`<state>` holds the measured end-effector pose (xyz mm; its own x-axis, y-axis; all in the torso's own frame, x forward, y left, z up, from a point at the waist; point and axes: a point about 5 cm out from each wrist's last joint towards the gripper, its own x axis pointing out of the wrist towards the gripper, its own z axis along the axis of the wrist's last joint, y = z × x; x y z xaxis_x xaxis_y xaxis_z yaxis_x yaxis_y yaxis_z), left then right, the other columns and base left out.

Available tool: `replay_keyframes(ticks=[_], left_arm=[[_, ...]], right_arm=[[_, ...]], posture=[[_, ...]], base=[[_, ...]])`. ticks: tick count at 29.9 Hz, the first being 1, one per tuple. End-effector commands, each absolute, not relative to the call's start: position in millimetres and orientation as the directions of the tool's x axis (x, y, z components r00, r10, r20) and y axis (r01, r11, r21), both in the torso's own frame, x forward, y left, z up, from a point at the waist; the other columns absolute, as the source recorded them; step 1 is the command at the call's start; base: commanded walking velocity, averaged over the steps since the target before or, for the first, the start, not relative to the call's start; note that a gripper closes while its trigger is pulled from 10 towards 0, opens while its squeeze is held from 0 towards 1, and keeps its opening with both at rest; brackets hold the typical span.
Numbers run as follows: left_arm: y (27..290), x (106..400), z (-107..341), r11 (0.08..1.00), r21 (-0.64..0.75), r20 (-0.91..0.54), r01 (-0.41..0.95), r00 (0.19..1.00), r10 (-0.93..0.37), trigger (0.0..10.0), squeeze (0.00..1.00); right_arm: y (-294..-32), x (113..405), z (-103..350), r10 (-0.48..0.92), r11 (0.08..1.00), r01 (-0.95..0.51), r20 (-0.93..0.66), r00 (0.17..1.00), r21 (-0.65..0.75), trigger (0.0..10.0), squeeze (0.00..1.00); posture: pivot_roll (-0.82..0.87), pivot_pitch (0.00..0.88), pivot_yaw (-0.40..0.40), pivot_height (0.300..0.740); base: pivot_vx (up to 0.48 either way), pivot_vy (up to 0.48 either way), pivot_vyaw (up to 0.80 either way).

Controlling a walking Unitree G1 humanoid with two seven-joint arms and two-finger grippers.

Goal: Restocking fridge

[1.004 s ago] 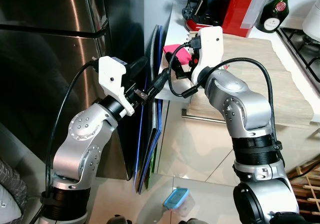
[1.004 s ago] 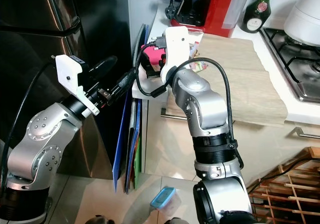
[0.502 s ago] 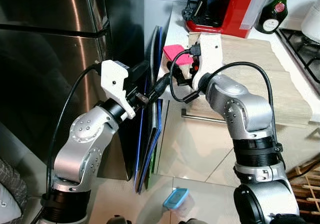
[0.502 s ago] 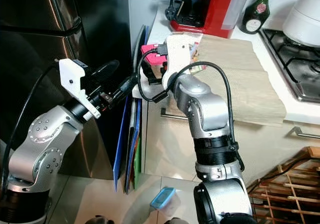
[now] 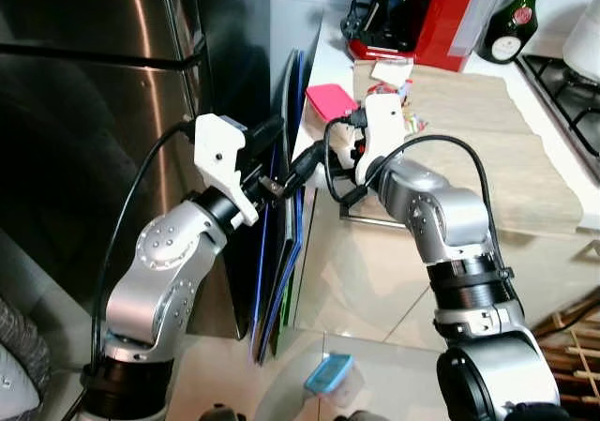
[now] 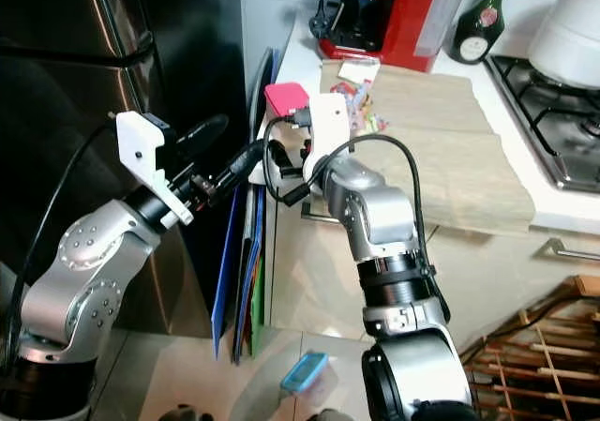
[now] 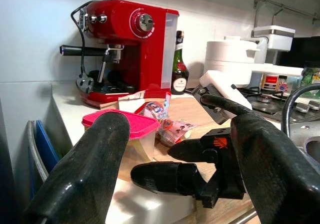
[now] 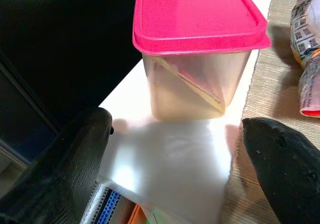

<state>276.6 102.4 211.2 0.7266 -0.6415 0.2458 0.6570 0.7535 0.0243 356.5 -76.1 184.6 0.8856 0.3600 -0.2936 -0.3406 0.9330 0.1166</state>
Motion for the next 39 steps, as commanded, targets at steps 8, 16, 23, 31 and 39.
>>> replay_keyframes(ticks=[8, 16, 23, 31, 39], left_arm=[[94, 272, 216, 0.733, 0.039, 0.265, 0.679, 0.7, -0.663, 10.0, 0.0], [94, 273, 216, 0.733, 0.037, 0.265, 0.679, 0.701, -0.662, 10.0, 0.0], [94, 272, 216, 0.732, 0.037, 0.266, 0.681, 0.699, -0.664, 10.0, 0.0], [94, 271, 216, 0.731, 0.038, 0.263, 0.681, 0.699, -0.665, 10.0, 0.0], [94, 270, 215, 0.73, 0.037, 0.26, 0.683, 0.699, -0.667, 10.0, 0.0]], right_arm=[[-66, 363, 199, 0.371, 0.929, -0.364, -0.227, 0.901, 0.074, 10.0, 0.0], [-68, 369, 194, 0.355, 0.935, -0.349, -0.225, 0.908, 0.065, 10.0, 0.0], [-75, 376, 188, 0.319, 0.947, -0.316, -0.226, 0.921, 0.049, 10.0, 0.0], [-76, 383, 188, 0.306, 0.951, -0.306, -0.196, 0.932, 0.032, 10.0, 0.0], [-76, 388, 186, 0.295, 0.955, -0.297, -0.183, 0.938, 0.016, 10.0, 0.0]], posture=[[0.03, 0.024, -0.06, 0.74], [0.03, 0.025, -0.059, 0.74], [0.03, 0.028, -0.058, 0.74], [0.04, 0.036, -0.057, 0.74], [0.04, 0.041, -0.057, 0.74]], base=[[0.0, 0.0, 0.0], [0.0, 0.0, 0.0], [0.0, 0.0, 0.0], [0.0, 0.0, 0.0], [0.0, 0.0, 0.0]])
